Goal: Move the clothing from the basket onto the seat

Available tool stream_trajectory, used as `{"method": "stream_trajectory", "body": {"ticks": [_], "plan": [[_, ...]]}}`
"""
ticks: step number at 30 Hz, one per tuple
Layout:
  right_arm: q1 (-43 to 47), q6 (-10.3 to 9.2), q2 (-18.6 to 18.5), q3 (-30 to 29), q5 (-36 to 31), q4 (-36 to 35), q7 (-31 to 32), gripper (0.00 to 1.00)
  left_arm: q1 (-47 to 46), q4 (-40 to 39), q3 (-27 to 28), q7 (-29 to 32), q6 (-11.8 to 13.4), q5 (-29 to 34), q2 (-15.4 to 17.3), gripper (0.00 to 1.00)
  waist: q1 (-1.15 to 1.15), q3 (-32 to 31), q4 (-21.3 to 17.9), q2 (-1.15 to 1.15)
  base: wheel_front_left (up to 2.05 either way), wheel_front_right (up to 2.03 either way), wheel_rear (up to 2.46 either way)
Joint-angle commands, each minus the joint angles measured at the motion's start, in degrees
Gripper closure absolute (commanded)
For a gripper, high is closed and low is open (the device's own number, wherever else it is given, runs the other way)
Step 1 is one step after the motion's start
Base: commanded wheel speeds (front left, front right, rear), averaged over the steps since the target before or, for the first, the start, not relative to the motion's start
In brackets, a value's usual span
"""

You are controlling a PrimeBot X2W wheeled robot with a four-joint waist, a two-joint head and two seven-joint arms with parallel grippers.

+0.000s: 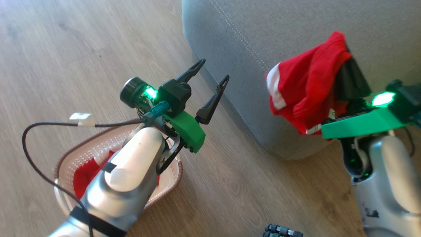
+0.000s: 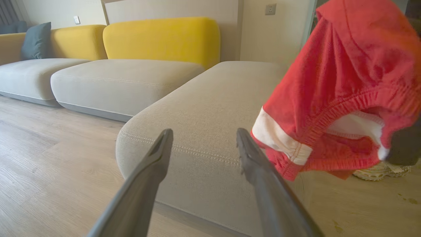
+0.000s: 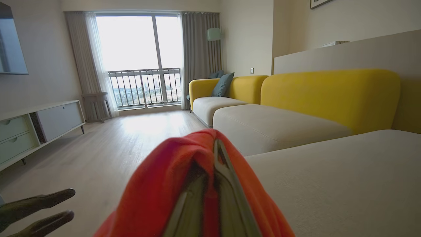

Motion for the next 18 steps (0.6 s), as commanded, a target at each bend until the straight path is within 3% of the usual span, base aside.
{"method": "stream_trajectory", "body": {"ticks": [1,9,18], "plan": [[-0.5,-0.01,0.2,-0.2,-0.5,-2.8,-0.4,1.00,-1.9,-1.8,1.9,-0.5,-0.4,0.6,0.3,0.00,0.00,1.1,-0.2,0.00,0.00,0.00,0.00],[-4.4,-0.01,-1.7,-6.1,-3.4,-3.7,-0.4,1.00,-2.3,-2.4,1.2,-0.5,-1.3,2.5,1.4,0.00,0.00,7.4,-0.3,0.00,0.00,0.00,0.00],[-17.3,-0.01,-6.8,-11.4,-7.4,2.8,-0.4,1.00,-4.4,-5.1,0.0,0.2,-1.6,4.4,5.1,0.00,0.00,17.6,0.2,0.00,0.00,0.00,0.00]]}}
